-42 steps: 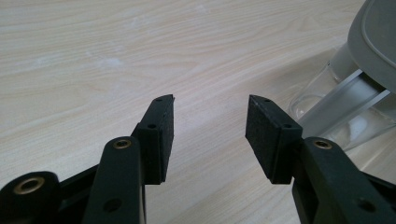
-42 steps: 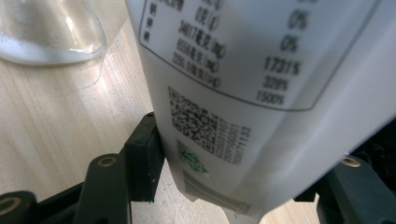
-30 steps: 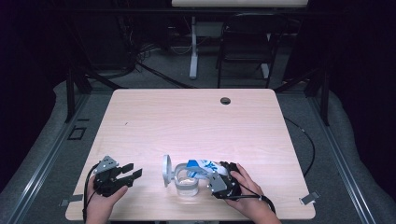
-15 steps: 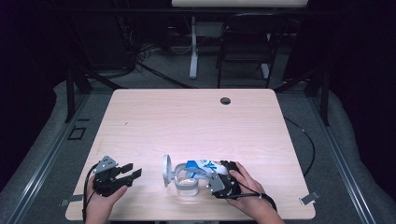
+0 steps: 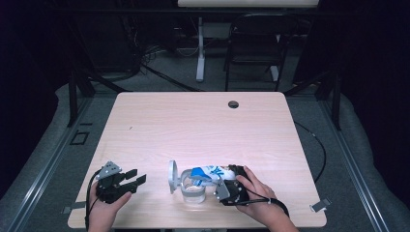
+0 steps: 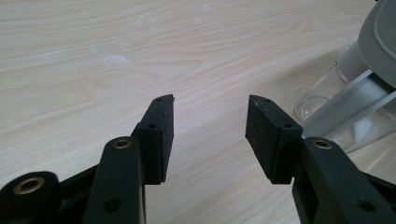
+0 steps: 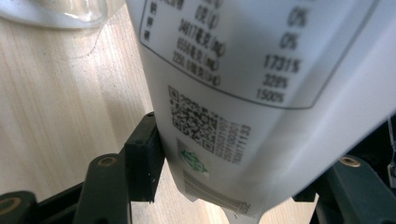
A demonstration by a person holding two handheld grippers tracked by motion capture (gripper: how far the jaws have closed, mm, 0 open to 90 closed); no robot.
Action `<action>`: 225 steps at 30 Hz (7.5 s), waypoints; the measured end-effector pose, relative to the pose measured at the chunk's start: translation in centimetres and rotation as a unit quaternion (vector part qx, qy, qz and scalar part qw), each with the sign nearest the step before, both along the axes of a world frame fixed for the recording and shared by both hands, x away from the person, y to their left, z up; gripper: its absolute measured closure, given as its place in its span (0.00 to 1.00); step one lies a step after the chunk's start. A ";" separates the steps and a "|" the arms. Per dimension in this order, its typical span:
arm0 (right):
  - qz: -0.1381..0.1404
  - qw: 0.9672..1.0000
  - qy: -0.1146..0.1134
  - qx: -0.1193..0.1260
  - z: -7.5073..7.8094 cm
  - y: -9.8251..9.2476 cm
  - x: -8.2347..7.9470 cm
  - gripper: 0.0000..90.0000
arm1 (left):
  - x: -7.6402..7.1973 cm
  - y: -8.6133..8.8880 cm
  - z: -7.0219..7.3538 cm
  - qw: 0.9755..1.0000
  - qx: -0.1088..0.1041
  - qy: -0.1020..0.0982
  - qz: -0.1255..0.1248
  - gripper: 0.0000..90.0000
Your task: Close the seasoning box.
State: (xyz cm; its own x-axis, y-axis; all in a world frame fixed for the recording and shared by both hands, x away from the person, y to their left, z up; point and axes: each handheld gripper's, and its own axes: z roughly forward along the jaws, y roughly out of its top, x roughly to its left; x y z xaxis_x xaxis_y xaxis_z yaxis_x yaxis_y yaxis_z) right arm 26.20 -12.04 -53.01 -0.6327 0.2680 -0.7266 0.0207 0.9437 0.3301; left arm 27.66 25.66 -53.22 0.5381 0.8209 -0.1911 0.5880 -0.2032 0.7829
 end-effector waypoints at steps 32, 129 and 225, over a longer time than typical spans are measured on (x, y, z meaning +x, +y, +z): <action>0.009 0.997 -0.015 -0.069 0.9 0.3 0.0 0.45 | 0.1 0.2 0.0 1.000 -0.001 -0.001 0.004 0.58; 0.012 0.978 -0.029 -0.207 3.2 1.3 0.3 0.46 | 0.2 0.8 -0.2 1.000 -0.007 0.003 0.013 0.58; 0.046 0.953 -0.079 -0.290 4.4 2.9 0.1 0.47 | 0.3 1.2 -0.3 1.000 -0.012 0.004 0.021 0.58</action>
State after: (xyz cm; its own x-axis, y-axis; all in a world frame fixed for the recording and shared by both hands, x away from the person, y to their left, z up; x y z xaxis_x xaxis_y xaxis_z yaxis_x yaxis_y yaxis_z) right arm 26.33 -9.18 -48.64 -0.5047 -0.2590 -0.8235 -0.0785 0.9637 -0.2550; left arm 27.99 26.82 -53.56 0.5007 0.8384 -0.2152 0.6023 -0.1589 0.7823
